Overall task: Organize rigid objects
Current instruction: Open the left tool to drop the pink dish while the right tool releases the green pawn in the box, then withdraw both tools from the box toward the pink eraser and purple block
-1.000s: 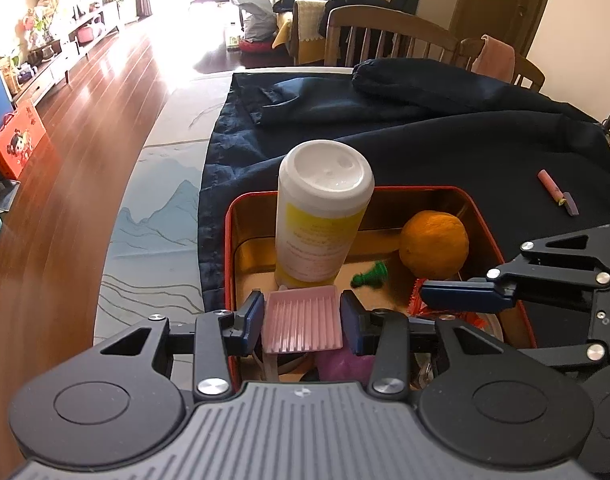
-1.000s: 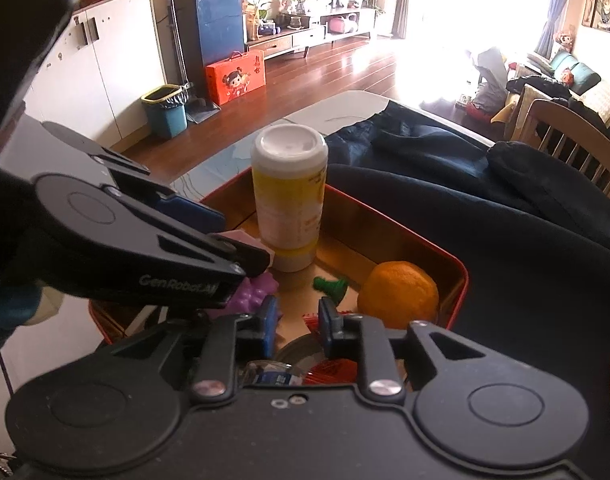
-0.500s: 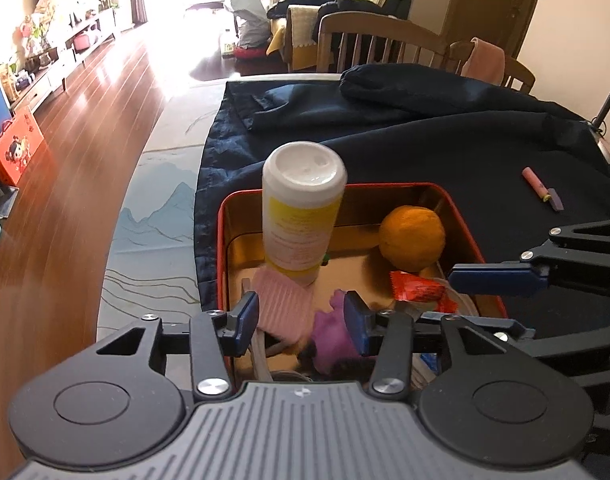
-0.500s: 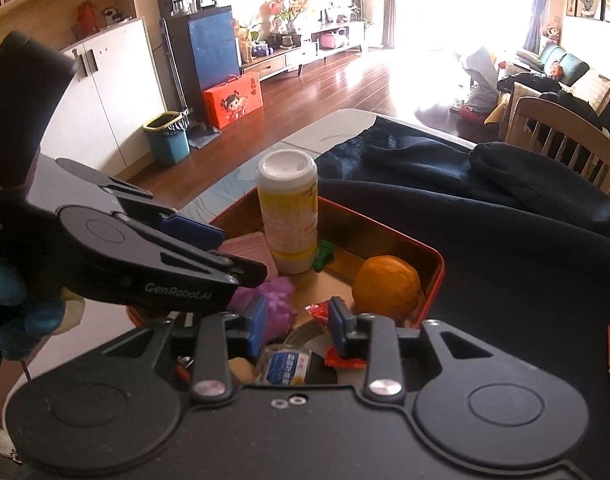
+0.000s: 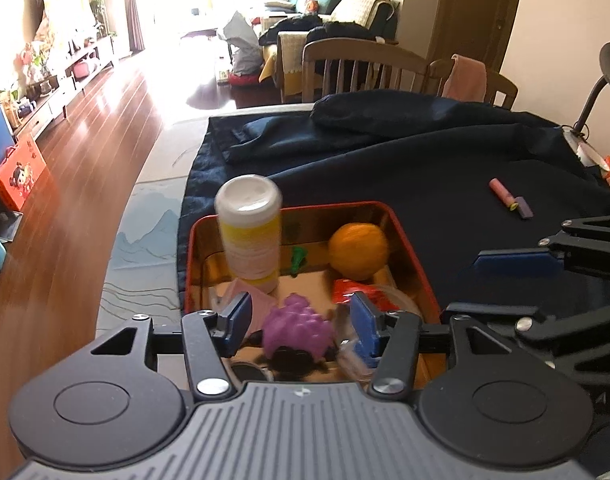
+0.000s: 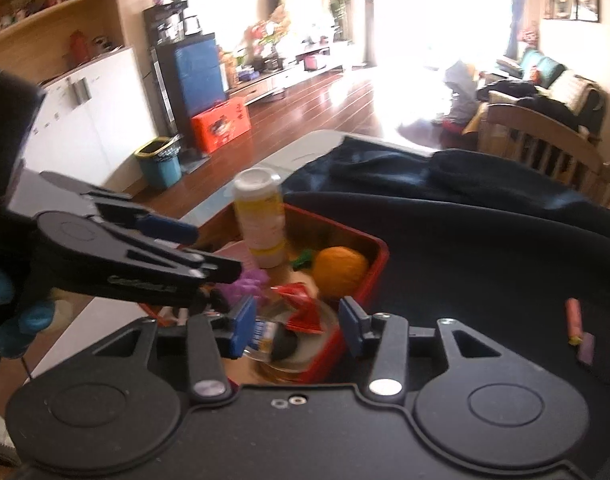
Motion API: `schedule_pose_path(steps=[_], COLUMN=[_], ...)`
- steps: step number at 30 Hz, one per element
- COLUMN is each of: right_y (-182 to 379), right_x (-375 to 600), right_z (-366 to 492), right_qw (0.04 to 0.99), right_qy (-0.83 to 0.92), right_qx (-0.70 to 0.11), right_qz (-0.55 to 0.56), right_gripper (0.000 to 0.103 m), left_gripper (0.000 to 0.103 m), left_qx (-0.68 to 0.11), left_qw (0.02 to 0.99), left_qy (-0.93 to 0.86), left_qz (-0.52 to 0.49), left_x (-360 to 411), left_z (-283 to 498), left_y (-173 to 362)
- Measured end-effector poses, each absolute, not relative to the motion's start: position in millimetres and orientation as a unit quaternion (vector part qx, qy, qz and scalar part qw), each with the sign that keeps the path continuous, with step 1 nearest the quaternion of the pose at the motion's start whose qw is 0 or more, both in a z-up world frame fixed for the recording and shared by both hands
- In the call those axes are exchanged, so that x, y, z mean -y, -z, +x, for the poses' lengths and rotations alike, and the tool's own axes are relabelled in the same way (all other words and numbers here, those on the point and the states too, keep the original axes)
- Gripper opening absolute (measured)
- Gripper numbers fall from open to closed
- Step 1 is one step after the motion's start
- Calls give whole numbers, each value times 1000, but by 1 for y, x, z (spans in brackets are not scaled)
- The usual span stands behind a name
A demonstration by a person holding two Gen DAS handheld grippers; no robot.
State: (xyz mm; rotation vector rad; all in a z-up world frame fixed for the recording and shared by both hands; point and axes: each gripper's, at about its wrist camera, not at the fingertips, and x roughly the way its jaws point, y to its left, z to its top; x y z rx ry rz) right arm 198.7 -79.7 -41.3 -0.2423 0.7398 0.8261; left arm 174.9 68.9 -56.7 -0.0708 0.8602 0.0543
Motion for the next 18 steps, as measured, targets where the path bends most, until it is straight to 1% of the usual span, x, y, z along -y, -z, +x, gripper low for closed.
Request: schedule_pose_path(steps=[2, 4, 6, 11, 13, 15, 16, 18], right_y=[38, 36, 34, 34, 35, 35, 36, 38], right_x=[93, 106, 120, 157, 172, 186, 192, 205], right_z=[200, 201, 203, 212, 217, 221, 223, 226], right_qw=[848, 853, 856, 867, 870, 874, 876, 879], right_qy=[-384, -378, -374, -354, -345, -338, -335, -329], right_qx=[-348, -344, -343, -341, -341, -339, -337, -336], right_qz=[-106, -102, -97, -88, -85, -82, -82, -82], right_gripper=[52, 56, 61, 64, 68, 74, 75, 80], left_gripper=[57, 63, 64, 64, 69, 73, 74, 75], left_qx=[-412, -406, -402, -396, -394, -392, -391, -391], left_qw=[910, 913, 915, 918, 919, 920, 920, 920], left_qy=[-26, -26, -25, -21, -18, -15, -12, -7], left_qz=[-33, -30, -28, -24, -23, -25, -27, -26], left_x=[-59, -48, -37, -4, 10, 24, 31, 44], left_z=[174, 173, 172, 178, 182, 186, 188, 193], left_y=[53, 48, 45, 41, 41, 40, 40, 40])
